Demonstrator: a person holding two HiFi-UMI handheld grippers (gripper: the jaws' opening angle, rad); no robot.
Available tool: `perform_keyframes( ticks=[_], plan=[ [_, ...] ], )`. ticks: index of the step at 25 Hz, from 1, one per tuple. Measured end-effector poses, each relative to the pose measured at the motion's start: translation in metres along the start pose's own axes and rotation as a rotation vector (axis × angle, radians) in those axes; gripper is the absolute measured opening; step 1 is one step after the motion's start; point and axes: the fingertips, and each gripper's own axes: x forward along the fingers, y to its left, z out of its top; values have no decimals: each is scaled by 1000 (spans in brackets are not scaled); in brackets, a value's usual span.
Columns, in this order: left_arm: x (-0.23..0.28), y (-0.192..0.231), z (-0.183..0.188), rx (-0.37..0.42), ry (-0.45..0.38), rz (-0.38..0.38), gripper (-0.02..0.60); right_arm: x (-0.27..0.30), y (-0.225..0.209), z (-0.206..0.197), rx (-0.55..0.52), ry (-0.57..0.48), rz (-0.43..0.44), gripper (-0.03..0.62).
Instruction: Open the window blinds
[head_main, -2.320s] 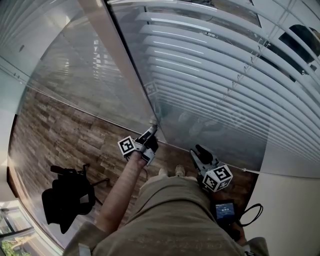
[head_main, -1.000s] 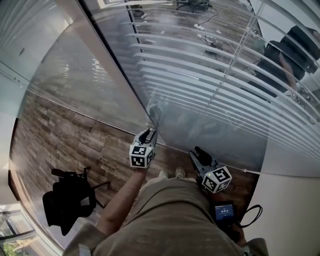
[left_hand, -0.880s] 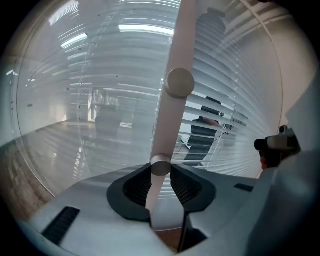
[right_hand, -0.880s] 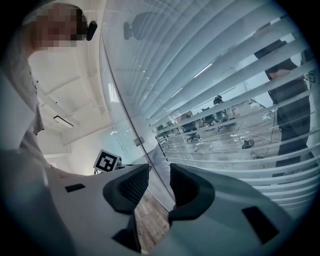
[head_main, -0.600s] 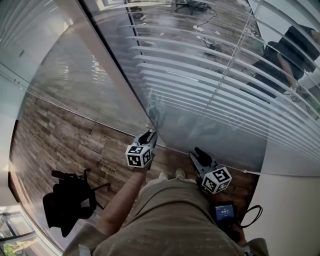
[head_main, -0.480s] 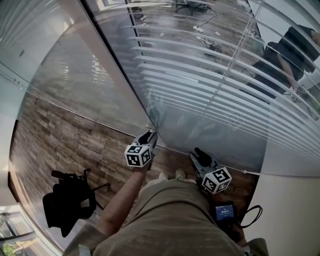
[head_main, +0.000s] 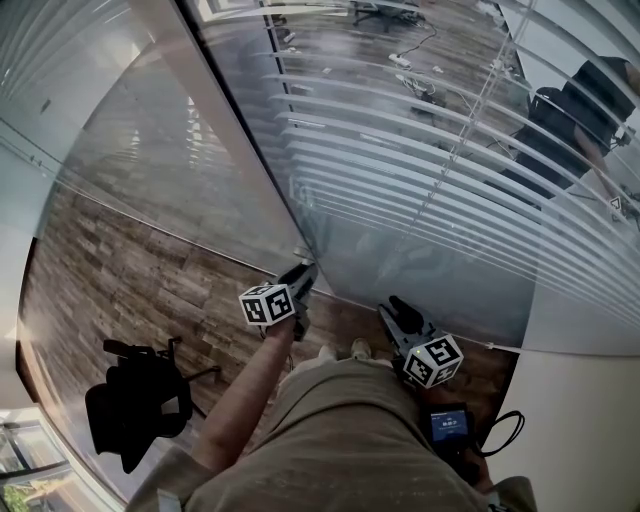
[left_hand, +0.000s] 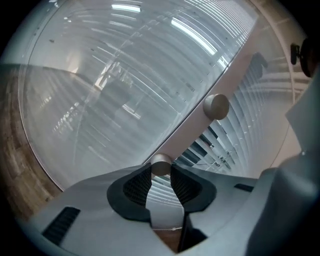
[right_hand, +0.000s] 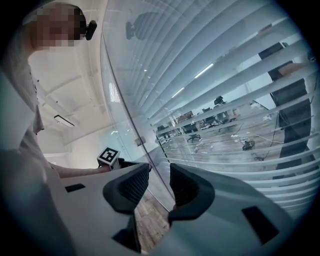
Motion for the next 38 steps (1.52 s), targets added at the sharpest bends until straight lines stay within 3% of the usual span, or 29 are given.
perform_keyframes(
  ticks=[4, 12, 16, 25, 30, 38],
  plan=[
    [-1, -2, 0, 22, -9, 13, 133, -3, 2, 1, -3, -1, 4, 126],
    [-16, -13, 3, 116, -104, 55, 163, -20, -3, 2, -8, -17, -8, 126],
    [-29, -30, 3, 222, -150, 77, 163, -38, -8, 7, -38, -46, -35, 126],
    [-23, -76, -20, 427, -135, 78, 163, -49, -19, 17, -90, -47, -29, 126],
    [-19, -89, -35, 453, -128, 61, 163, -53, -17, 24, -137, -50, -17, 126],
    [-22, -94, -41, 464, -112, 56, 163, -57, -18, 20, -125, -45, -18, 126]
  ],
)
